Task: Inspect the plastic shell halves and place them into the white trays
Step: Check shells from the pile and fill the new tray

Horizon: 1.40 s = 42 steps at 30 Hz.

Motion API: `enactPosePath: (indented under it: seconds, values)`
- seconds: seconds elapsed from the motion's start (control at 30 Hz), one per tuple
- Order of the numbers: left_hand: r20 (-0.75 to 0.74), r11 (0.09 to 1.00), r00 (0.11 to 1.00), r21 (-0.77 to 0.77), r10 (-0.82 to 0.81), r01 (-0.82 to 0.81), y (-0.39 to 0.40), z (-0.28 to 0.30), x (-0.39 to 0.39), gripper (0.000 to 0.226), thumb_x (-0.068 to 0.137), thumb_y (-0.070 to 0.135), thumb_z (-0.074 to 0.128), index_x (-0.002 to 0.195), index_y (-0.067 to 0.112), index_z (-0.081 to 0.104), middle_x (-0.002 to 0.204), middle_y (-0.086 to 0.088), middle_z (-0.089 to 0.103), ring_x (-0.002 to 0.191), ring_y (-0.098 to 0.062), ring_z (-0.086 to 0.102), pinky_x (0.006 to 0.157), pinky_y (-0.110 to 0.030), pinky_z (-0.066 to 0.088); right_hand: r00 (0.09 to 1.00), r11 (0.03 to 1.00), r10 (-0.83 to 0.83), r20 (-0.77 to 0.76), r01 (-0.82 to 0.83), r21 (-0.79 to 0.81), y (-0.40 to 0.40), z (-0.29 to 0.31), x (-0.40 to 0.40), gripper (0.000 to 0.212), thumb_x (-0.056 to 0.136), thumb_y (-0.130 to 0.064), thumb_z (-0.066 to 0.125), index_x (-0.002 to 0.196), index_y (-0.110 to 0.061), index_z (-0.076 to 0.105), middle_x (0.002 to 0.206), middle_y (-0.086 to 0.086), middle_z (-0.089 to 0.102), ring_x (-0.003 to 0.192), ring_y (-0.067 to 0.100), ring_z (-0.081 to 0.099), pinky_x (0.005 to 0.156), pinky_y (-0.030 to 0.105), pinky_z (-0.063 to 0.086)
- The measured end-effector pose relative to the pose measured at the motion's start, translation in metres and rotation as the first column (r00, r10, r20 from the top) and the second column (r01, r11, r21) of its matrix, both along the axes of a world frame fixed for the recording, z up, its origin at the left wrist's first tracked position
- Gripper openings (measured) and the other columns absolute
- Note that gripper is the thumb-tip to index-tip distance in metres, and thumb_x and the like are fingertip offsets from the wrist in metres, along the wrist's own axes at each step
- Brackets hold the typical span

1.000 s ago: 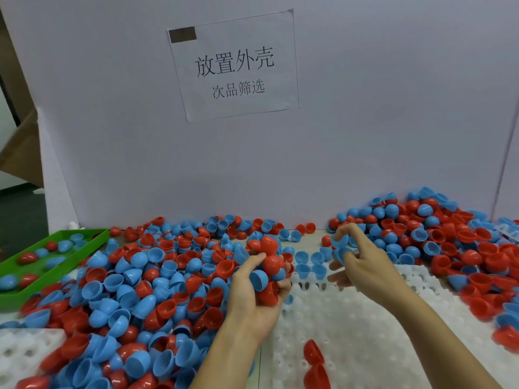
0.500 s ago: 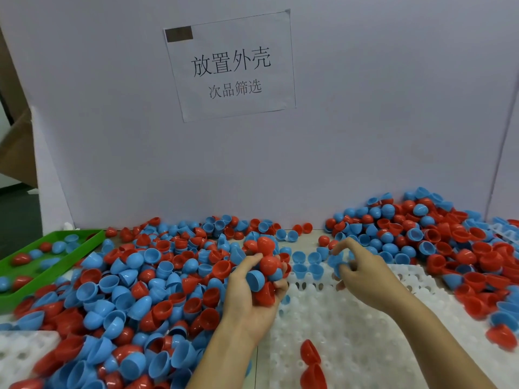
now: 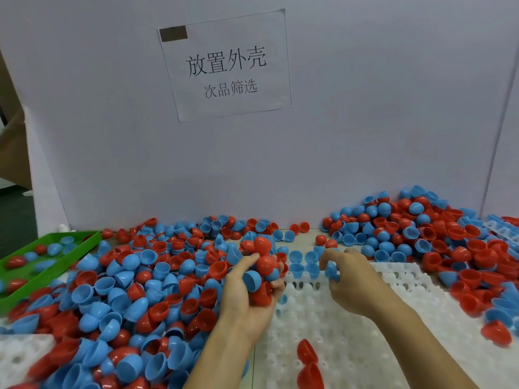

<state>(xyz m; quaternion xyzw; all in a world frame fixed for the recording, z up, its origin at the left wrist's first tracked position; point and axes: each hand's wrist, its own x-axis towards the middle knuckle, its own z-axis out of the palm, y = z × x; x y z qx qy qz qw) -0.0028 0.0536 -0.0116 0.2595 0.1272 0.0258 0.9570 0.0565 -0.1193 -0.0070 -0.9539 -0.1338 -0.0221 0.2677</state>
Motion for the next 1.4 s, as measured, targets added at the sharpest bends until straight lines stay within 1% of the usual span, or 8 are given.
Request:
enactPosePath:
  seconds: [0.17,0.27,0.43,0.6,0.77,1.07,1.2,1.4]
  values:
    - [-0.013,1.000,1.000,-0.010,0.010,-0.010,0.000,0.001,0.000,0.047,0.075,0.010,0.069,0.120,0.002,0.063,0.101,-0.023,0.066,0.087,-0.027,0.058,0.047,-0.026,0.048,1.000,0.997,-0.011,0.029,0.008,0.072,-0.004,0.004,0.003,0.038,0.092,0.002,0.053,0.105,-0.033,0.056,0.110,0.002,0.062,0.082,0.012,0.056,0.069,0.022,0.047]
    - [-0.009,1.000,1.000,-0.011,0.010,-0.010,0.000,0.001,0.000,0.045,0.075,0.010,0.069,0.119,0.001,0.063,0.095,-0.022,0.068,0.086,-0.028,0.059,0.046,-0.026,0.048,0.999,0.997,-0.039,0.022,0.038,0.060,-0.008,0.004,0.005,0.037,0.092,0.000,0.052,0.110,-0.031,0.062,0.099,0.000,0.063,0.081,0.012,0.060,0.073,0.029,0.055]
    - [-0.006,1.000,1.000,-0.011,0.004,-0.004,0.001,0.001,0.000,0.048,0.074,0.010,0.069,0.120,0.000,0.063,0.094,-0.022,0.068,0.085,-0.027,0.060,0.047,-0.026,0.048,0.996,0.993,-0.094,0.013,0.094,-0.075,-0.010,0.002,0.006,0.035,0.090,-0.005,0.060,0.115,-0.027,0.069,0.124,0.002,0.063,0.103,0.018,0.061,0.090,0.034,0.056]
    - [0.001,1.000,1.000,0.001,-0.007,0.007,0.001,0.001,-0.001,0.046,0.073,0.010,0.069,0.117,-0.001,0.064,0.086,-0.023,0.072,0.078,-0.027,0.063,0.046,-0.026,0.049,0.987,0.982,-0.152,0.045,0.156,-0.107,-0.019,0.004,0.013,0.031,0.088,-0.005,0.065,0.116,-0.018,0.072,0.117,0.004,0.068,0.087,0.014,0.057,0.079,0.025,0.053]
    - [-0.001,1.000,1.000,0.017,-0.001,0.001,0.002,-0.001,0.000,0.044,0.073,0.011,0.069,0.115,-0.001,0.065,0.083,-0.022,0.072,0.077,-0.027,0.065,0.047,-0.025,0.049,0.982,0.987,-0.160,0.097,0.161,-0.002,-0.017,0.018,0.024,0.028,0.092,-0.004,0.063,0.119,-0.009,0.070,0.115,0.012,0.071,0.082,0.018,0.065,0.079,0.031,0.058]
    - [0.014,1.000,1.000,0.007,-0.011,0.011,0.004,-0.002,0.001,0.040,0.076,0.011,0.068,0.114,-0.002,0.065,0.082,-0.021,0.071,0.067,-0.025,0.068,0.045,-0.025,0.048,0.998,0.898,-0.042,0.042,0.056,-0.436,0.007,0.022,0.051,0.026,0.091,-0.009,0.063,0.113,-0.019,0.071,0.109,0.003,0.067,0.084,0.018,0.064,0.076,0.032,0.059]
    - [0.015,1.000,1.000,0.015,-0.010,0.010,0.004,-0.001,0.002,0.041,0.074,0.011,0.069,0.112,-0.002,0.065,0.081,-0.021,0.071,0.064,-0.024,0.068,0.044,-0.025,0.048,0.999,0.912,-0.035,0.025,0.042,-0.408,0.003,0.012,0.052,0.024,0.090,-0.008,0.059,0.107,-0.018,0.073,0.108,0.004,0.071,0.085,0.018,0.067,0.076,0.033,0.061]
    - [0.003,1.000,1.000,0.018,0.001,-0.001,0.003,-0.001,0.001,0.044,0.072,0.012,0.069,0.114,-0.001,0.065,0.083,-0.019,0.070,0.070,-0.024,0.065,0.045,-0.025,0.047,0.999,0.939,-0.019,0.046,0.033,-0.341,-0.002,0.020,0.044,0.042,0.094,-0.010,0.057,0.130,-0.031,0.061,0.137,0.003,0.058,0.106,0.021,0.064,0.085,0.035,0.058]
